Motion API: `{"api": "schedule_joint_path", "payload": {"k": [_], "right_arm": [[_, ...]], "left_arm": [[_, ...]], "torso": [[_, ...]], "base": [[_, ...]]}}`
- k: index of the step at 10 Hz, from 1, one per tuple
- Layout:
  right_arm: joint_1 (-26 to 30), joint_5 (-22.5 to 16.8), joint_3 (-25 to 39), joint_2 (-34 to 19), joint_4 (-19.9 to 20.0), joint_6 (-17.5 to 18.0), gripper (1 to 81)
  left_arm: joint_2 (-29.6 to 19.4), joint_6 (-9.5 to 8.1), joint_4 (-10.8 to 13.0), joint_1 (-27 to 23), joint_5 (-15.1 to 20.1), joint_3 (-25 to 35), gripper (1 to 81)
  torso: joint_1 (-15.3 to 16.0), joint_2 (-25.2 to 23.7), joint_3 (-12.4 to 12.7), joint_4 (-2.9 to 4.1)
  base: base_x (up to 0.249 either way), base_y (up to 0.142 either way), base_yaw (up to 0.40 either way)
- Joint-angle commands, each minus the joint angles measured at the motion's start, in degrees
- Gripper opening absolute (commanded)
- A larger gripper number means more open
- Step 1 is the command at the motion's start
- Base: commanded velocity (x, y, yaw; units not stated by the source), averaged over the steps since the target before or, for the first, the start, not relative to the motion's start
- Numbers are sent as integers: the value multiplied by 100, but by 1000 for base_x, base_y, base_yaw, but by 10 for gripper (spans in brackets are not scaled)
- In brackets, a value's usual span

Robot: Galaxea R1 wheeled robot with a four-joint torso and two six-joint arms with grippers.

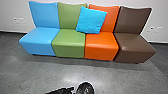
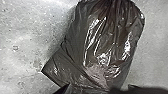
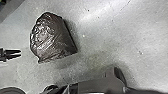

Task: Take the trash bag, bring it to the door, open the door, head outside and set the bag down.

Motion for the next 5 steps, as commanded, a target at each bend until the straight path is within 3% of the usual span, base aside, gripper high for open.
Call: {"api": "schedule_joint_path", "payload": {"k": [1, 5], "right_arm": [[298, -352, 144, -371, 67, 10, 811], [298, -352, 161, -380, 67, 10, 811]], "left_arm": [[-26, -12, -68, -799, 389, 19, 811], [71, -12, -68, -878, 398, 19, 811]], "torso": [[349, -544, 6, 0], [856, -1362, -61, 0]], "base": [[0, 0, 0], [0, 0, 0]]}}
